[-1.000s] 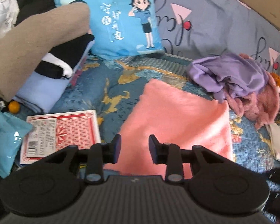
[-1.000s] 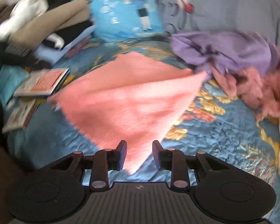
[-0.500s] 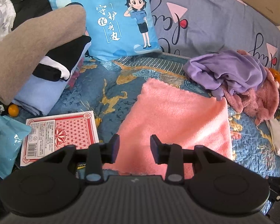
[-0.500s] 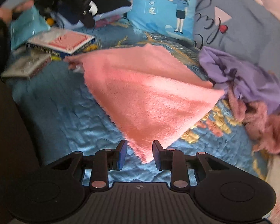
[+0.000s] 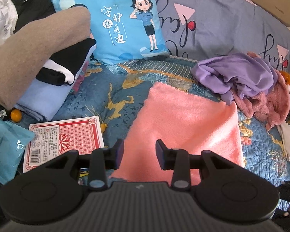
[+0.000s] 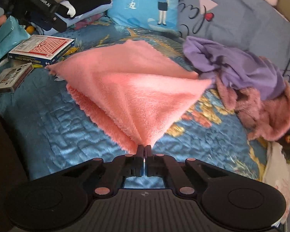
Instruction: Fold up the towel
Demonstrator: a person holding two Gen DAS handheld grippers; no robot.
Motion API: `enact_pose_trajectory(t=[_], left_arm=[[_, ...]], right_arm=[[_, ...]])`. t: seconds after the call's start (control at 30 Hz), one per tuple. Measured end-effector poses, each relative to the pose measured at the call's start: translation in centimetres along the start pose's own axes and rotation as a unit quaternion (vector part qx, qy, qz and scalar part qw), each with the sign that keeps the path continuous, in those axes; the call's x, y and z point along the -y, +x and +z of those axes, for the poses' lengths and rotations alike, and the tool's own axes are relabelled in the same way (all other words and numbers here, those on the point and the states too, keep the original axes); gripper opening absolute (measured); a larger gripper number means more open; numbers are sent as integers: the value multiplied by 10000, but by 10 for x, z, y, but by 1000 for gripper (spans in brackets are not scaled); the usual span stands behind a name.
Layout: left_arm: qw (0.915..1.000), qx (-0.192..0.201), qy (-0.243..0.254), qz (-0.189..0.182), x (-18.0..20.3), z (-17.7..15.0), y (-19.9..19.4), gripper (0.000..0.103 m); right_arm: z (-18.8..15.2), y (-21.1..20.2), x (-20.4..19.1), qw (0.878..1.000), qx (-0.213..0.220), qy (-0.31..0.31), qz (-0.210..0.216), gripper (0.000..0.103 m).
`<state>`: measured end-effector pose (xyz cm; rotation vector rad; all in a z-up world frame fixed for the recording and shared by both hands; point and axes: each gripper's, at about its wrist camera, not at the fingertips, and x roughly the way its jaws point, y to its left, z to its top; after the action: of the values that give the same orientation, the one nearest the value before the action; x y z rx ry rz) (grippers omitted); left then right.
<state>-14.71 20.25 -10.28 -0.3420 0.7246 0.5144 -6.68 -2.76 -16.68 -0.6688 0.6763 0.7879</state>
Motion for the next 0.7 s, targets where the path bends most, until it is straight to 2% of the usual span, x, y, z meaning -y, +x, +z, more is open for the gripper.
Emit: enact_pose_trajectory(t=[0.23,0.43,0.57,0.7], left_arm=[[10000,-35,68,7,3,-1,2,41],[10000,-48,36,26,2,-1,3,45],[9999,-83,111,-26,7,-1,5,45],[9997,-91,194,-80,13,-2,6,45]], right_arm=[[10,2,14,9998,95,158,-68,2],[19,5,25,9993,176,294,-126,20],[24,6,33,9989,229,385,-165,21],[51,44,59,9969,188,643,-418,21]])
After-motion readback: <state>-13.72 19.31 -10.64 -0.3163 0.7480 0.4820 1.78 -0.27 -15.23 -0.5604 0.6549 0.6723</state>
